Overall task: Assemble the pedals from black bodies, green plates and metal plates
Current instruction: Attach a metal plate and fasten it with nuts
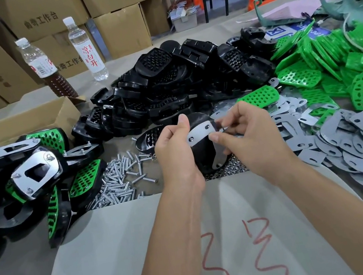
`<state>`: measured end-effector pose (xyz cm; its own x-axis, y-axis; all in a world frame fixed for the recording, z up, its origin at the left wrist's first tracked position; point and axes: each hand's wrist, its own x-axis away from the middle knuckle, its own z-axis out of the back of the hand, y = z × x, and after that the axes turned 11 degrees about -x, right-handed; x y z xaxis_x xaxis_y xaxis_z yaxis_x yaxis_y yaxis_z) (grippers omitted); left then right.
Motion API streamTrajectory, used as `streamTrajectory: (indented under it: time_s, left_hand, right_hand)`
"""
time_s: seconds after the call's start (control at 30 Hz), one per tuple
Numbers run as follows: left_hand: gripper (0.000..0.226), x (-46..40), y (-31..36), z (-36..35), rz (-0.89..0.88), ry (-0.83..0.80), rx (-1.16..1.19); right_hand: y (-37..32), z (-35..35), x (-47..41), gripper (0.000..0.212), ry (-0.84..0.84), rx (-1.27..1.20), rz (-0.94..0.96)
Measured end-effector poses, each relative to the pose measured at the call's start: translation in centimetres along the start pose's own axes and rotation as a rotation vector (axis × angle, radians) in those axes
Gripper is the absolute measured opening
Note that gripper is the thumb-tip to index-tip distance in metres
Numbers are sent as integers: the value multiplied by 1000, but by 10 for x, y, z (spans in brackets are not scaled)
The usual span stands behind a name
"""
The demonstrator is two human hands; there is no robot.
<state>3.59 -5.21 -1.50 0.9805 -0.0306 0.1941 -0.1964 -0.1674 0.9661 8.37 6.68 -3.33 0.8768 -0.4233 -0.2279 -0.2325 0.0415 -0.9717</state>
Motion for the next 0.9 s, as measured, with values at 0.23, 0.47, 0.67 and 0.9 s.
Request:
streamTrajectory:
  time_s: [0.23,0.47,0.67,0.9]
  left_hand:
    - [46,2,0,-1,-69,3,-108]
    - [35,-1,-4,3,-9,-10,-94]
    - [25,-4,-1,6,88,11,-8]
    - [39,2,2,6,112,9,-6]
  right_hand:
    - [-2,2,-1,28,-3,-39,-28]
    - [-1,2,1,22,-2,23,-31]
    - [-3,0,1,18,-45,-4,-3]
    - [-2,1,0,23,-91,-1,-38]
